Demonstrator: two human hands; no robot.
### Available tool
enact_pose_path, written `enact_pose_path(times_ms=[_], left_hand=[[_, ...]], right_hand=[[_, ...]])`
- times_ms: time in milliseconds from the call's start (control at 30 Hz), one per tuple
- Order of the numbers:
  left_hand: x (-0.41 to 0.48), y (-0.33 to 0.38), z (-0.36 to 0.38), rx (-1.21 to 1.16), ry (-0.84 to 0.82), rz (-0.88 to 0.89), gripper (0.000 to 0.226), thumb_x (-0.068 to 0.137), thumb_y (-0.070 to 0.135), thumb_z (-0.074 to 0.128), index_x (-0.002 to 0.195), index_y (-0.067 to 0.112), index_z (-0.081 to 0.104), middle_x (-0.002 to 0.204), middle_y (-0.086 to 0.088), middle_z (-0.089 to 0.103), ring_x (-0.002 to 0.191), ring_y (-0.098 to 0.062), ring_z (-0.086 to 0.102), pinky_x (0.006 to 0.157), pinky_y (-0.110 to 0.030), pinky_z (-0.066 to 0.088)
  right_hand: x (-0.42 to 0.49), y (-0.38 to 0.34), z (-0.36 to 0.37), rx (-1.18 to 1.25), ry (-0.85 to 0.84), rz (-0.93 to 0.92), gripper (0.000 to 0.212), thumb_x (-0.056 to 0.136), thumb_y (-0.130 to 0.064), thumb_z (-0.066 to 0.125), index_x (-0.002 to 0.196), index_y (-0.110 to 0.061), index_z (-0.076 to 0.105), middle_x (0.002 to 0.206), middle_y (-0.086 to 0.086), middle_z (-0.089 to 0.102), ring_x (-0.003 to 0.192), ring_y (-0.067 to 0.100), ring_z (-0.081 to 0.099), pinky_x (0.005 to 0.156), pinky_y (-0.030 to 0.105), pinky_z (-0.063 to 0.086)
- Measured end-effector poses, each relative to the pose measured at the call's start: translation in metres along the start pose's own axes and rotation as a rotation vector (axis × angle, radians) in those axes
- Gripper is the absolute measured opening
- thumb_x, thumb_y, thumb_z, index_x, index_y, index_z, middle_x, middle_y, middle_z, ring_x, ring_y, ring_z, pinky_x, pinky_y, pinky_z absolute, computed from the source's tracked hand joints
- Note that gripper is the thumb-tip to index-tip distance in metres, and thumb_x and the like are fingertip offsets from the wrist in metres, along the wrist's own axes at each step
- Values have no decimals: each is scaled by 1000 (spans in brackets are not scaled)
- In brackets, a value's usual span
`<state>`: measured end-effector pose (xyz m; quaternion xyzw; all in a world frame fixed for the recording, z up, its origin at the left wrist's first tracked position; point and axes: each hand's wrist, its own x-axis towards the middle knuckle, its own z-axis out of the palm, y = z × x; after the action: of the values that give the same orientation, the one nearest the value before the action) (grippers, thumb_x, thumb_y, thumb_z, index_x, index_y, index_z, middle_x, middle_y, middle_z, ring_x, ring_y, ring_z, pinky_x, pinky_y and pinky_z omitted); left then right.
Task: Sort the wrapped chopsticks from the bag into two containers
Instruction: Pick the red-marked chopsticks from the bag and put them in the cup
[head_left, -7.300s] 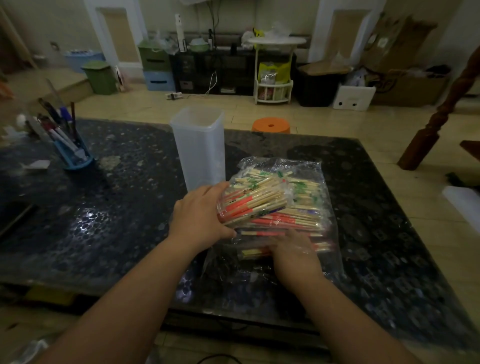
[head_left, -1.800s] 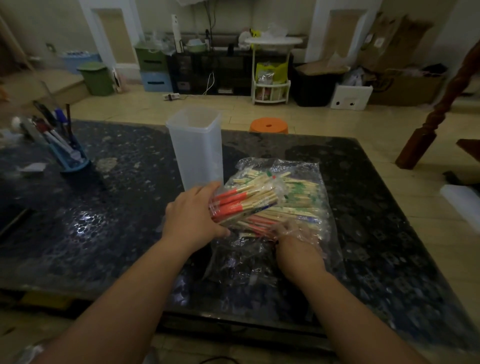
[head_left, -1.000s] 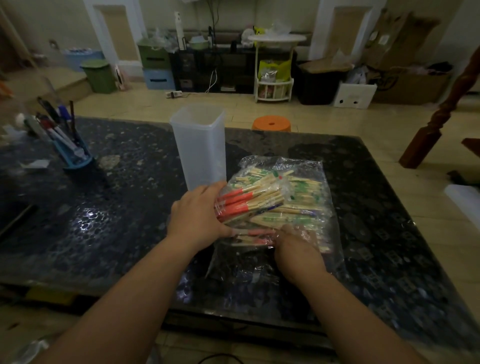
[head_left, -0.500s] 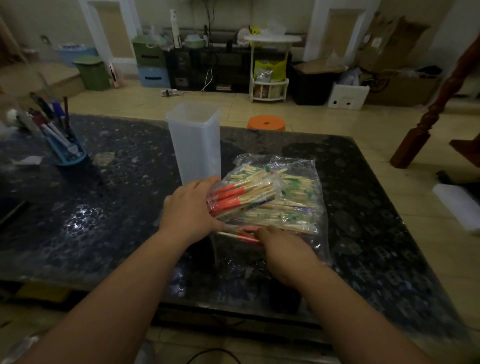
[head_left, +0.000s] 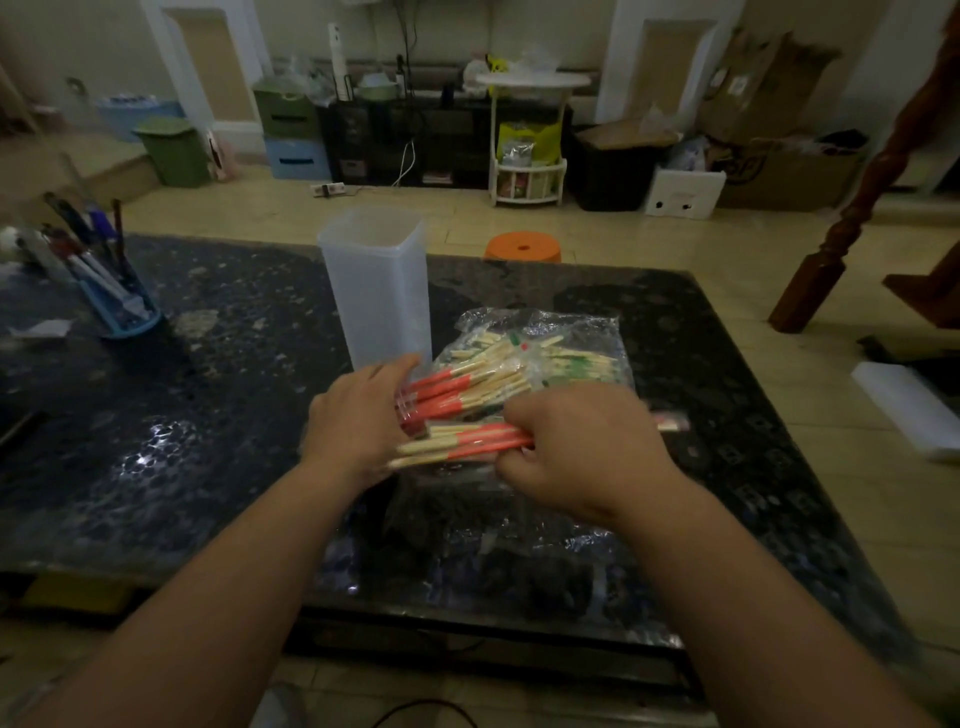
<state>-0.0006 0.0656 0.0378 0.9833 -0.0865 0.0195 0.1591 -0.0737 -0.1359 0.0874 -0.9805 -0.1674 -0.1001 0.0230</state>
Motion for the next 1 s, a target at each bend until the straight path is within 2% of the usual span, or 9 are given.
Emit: enact_pose_path(times_ms=[167, 300, 367, 433, 500, 600, 767, 933, 1000], left_hand=[[-2, 5, 0, 4, 17, -2, 106, 63, 54, 87, 151, 38, 31, 146, 3, 47, 132, -24, 44, 106, -46, 37], [-4, 5, -2, 3, 20, 36, 102, 67, 56, 84, 151, 33, 33, 145, 1, 47, 131, -26, 44, 104, -46, 38], [-4, 5, -2, -1, 31, 34, 103, 64, 56, 86, 151, 34, 33, 145, 2, 48, 131, -25, 44, 106, -47, 38], [-4, 5, -1, -4, 28, 20, 104, 64, 57, 86, 150, 36, 32, 145, 3, 47, 132, -24, 43, 108, -48, 36], [-3, 6, -1, -5, 23, 14, 103, 64, 55, 87, 149, 38, 32, 145, 4, 46, 133, -24, 42, 108, -48, 34], [-2, 4, 1, -8, 34, 25, 104, 64, 53, 88, 150, 38, 31, 145, 6, 46, 133, -23, 42, 108, -47, 35], [-2, 6, 3, 8, 35, 46, 105, 64, 53, 87, 151, 39, 29, 145, 6, 46, 133, -23, 42, 108, -45, 35], [-2, 7, 4, 3, 48, 90, 107, 64, 52, 87, 152, 39, 28, 147, 6, 44, 133, -20, 41, 110, -44, 32], [-3, 8, 5, 19, 45, 113, 107, 64, 52, 86, 153, 37, 27, 148, 6, 43, 133, -19, 40, 111, -44, 31]], right_hand=[[2, 7, 19, -100, 271, -23, 39, 83, -51, 40, 90, -24, 67, 103, 1, 57, 96, 23, 49, 83, 39, 33], [2, 9, 21, 11, 476, 83, 24, 85, -38, 60, 100, -19, 66, 96, 4, 48, 77, 15, 41, 59, 29, 38], [5, 9, 20, 300, 609, 185, 19, 87, -20, 69, 102, -10, 69, 94, 1, 48, 73, 10, 46, 56, 26, 43], [9, 11, 18, 768, 685, 313, 19, 91, -11, 66, 103, 2, 67, 88, -4, 50, 71, -2, 53, 62, 14, 45], [10, 12, 14, 859, 738, 351, 12, 92, -16, 66, 102, -13, 71, 94, -10, 49, 81, -9, 52, 69, 3, 40], [11, 12, 14, 882, 714, 389, 8, 91, -31, 64, 90, -39, 66, 102, -1, 56, 91, 1, 57, 78, 8, 44], [8, 6, 10, 1368, 624, 501, 18, 96, -26, 60, 89, -12, 69, 76, 14, 70, 72, 24, 72, 71, 32, 60], [11, 10, 21, 1388, 519, 572, 13, 90, -24, 69, 83, -14, 73, 66, 3, 69, 63, 15, 68, 65, 33, 56], [13, 8, 26, 1314, 508, 580, 8, 83, -26, 77, 76, -22, 75, 72, -3, 73, 71, 8, 70, 73, 32, 55]])
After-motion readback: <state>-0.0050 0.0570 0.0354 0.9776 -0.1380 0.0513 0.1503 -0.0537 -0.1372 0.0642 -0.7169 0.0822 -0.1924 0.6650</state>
